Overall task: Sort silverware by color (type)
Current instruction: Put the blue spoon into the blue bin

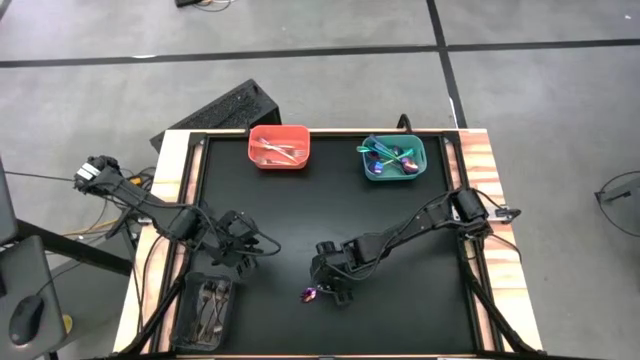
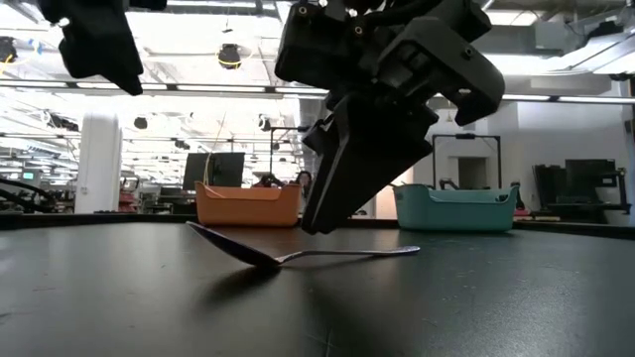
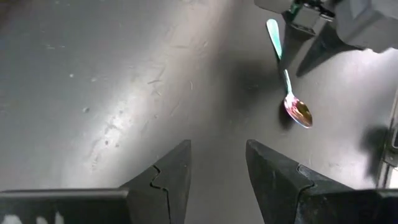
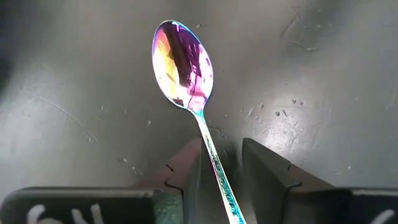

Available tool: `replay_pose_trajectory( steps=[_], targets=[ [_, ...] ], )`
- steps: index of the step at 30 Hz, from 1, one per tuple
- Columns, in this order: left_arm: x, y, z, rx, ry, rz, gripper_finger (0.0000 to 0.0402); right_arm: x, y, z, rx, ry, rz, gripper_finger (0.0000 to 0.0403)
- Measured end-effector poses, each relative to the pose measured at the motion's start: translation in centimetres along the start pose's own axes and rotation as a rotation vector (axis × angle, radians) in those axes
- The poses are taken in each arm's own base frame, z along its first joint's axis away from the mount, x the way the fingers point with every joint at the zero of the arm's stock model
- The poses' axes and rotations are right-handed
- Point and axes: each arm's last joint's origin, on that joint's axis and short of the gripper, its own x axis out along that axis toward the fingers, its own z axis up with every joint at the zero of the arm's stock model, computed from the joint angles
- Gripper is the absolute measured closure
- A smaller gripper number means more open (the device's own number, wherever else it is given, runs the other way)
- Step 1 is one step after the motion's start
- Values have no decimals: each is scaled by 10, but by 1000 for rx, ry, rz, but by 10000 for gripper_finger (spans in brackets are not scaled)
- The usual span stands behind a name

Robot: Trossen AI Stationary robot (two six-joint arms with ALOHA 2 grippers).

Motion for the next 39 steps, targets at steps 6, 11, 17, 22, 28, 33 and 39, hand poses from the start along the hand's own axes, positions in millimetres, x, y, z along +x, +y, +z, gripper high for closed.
replay_pose_trajectory(
  steps=[6,11,17,22,28,33,39],
  targets=[
    [0,0,0,15,-3,1,262,0,-3,0,-17,2,-4,285],
    [0,0,0,19,-10,6,262,0,-3,0,-21,2,-4,283],
    [0,0,1,26,-23,15,262,0,-3,0,-24,1,-4,268],
    [0,1,1,28,-35,24,262,8,-2,-2,-27,-1,-6,261],
    [0,0,1,24,-30,20,262,20,-3,-7,-26,21,1,267],
    [0,0,1,13,-21,12,262,21,-2,-9,-23,42,-6,281],
    [0,0,1,11,-28,15,262,19,-9,-9,22,44,-79,346]
  ],
)
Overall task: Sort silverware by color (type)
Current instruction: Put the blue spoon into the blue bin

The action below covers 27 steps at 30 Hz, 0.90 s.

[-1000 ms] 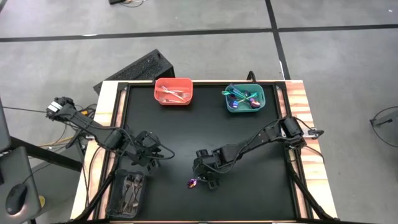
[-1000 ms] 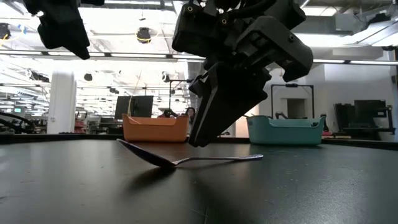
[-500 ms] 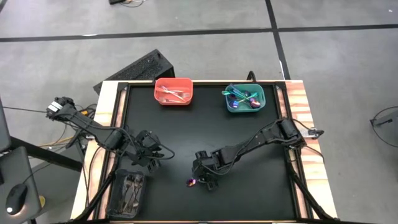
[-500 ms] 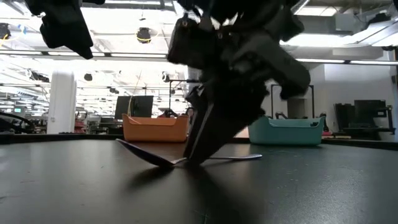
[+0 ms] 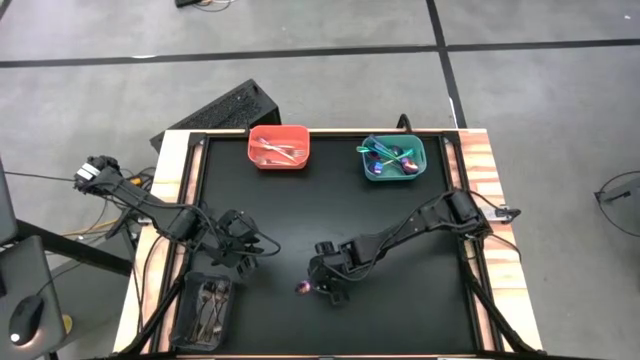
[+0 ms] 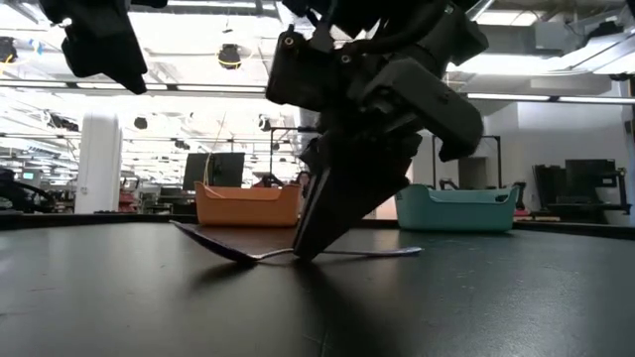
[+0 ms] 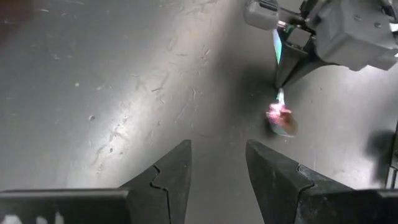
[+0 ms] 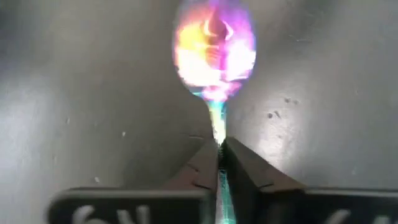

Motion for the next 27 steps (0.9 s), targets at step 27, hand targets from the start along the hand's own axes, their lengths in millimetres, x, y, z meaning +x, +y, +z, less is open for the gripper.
replay_pose_trajectory(
  steps=[27],
  targets=[
    [-88,10,84,81,-344,251,262,-104,-174,55,320,-85,-249,399]
  ],
)
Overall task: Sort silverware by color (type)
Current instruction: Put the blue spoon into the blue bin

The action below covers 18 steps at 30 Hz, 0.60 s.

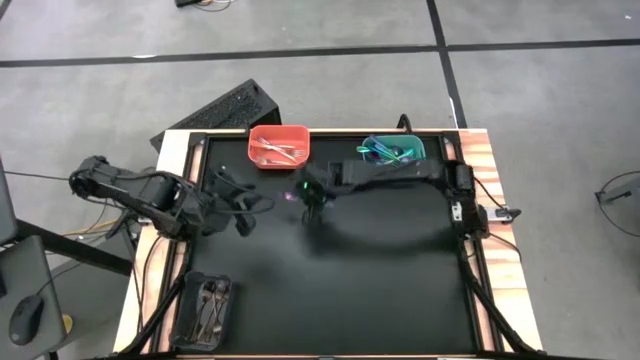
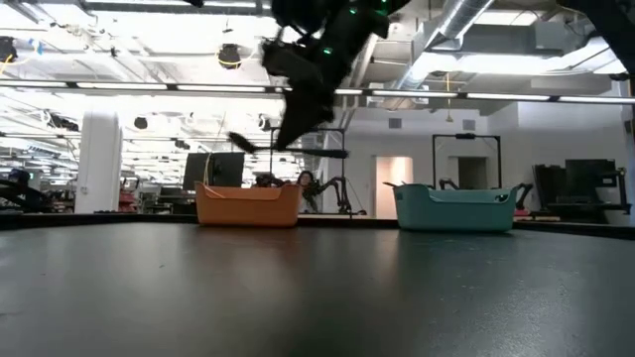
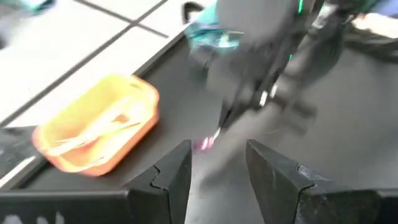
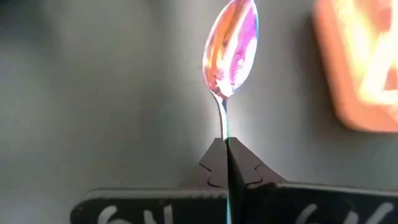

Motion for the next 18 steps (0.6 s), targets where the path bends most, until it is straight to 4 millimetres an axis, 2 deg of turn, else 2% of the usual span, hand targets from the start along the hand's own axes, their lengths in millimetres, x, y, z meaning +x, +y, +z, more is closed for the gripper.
replay_pose_trajectory(
  steps=[2,7,10,15,18],
  targets=[
    [-2,8,1,-1,20,55,262,-8,-21,2,-11,-11,-26,400],
    [4,23,1,-37,63,151,262,-50,-72,-4,-46,32,-92,400],
    [8,28,5,-67,63,181,262,-69,-100,-13,-51,84,-122,400],
    [14,34,10,-114,51,206,262,-95,-144,-37,-31,135,-181,400],
    [15,37,11,-115,57,218,262,-100,-160,-59,-6,177,-197,401]
  ],
)
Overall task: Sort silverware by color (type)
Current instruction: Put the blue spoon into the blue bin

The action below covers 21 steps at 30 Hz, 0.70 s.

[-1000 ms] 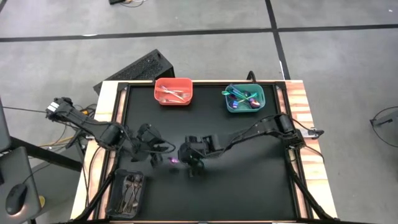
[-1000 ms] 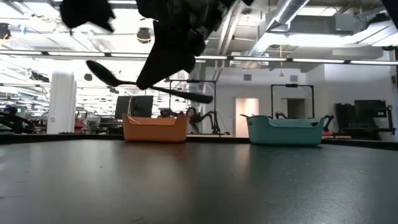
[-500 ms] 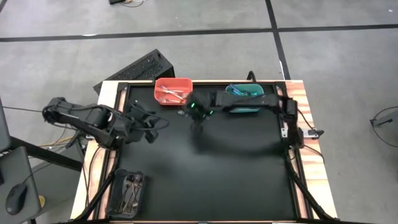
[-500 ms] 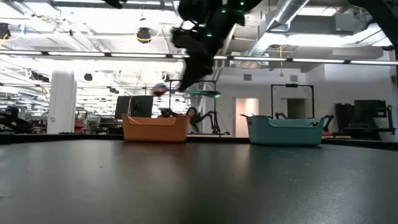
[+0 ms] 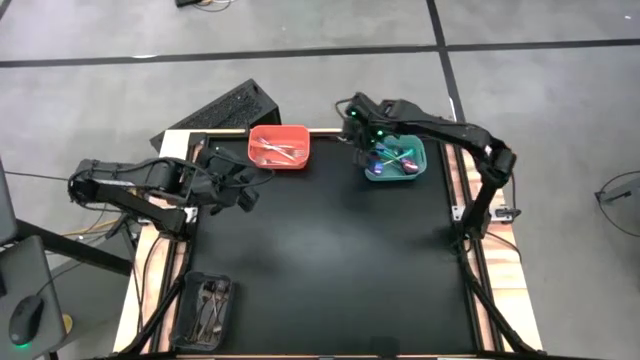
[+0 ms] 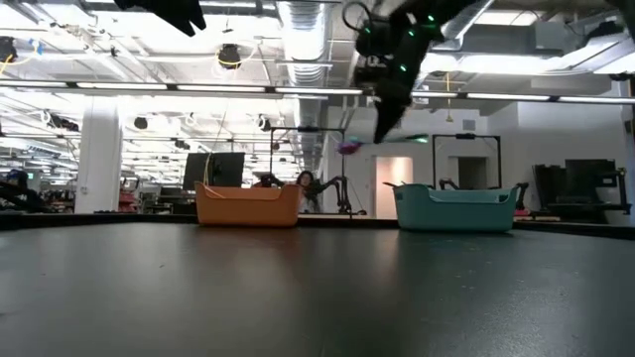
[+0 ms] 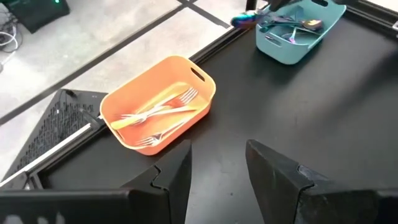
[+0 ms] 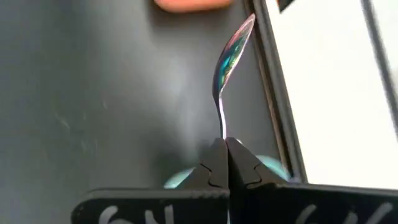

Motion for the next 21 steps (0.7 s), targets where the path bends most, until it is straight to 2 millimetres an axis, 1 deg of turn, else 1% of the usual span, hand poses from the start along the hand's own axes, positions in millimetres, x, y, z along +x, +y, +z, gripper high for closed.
replay_pose_trajectory(
  steps=[2,6,12,17,19,21],
  targets=[
    [1,1,1,4,0,4,262,2,-8,-19,31,34,9,401],
    [4,3,4,6,-10,28,262,-1,-8,-55,54,37,7,401],
    [13,10,15,-1,-24,37,262,-7,13,-102,-26,-13,8,401],
    [21,11,29,-1,-61,-23,262,-9,22,-123,-92,-95,-44,390],
    [23,12,34,-5,-74,-56,262,-8,22,-128,-108,-82,-93,380],
    [25,13,38,-10,-83,-79,262,-6,22,-135,-100,-33,-137,369]
  ],
)
